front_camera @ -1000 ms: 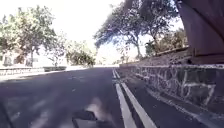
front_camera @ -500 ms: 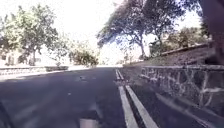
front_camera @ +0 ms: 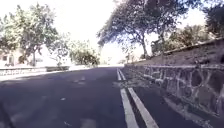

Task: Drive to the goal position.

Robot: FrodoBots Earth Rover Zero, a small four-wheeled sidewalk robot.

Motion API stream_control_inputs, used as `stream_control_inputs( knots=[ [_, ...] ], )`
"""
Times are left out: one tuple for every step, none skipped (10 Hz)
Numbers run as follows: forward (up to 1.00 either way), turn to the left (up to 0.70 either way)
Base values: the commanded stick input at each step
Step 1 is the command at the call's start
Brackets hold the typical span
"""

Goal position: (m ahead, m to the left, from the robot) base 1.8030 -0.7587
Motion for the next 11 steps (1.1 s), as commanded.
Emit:
stream_control_inputs(
  knots=[
    [-0.70,0.00],
    [0.00,0.00],
    [0.00,0.00],
    [0.00,0.00],
    [0.00,0.00],
    [0.00,0.00],
    [0.00,-0.10],
    [0.00,-0.28],
    [0.00,-0.45],
    [0.00,-0.45],
    [0.00,-0.45]
  ],
)
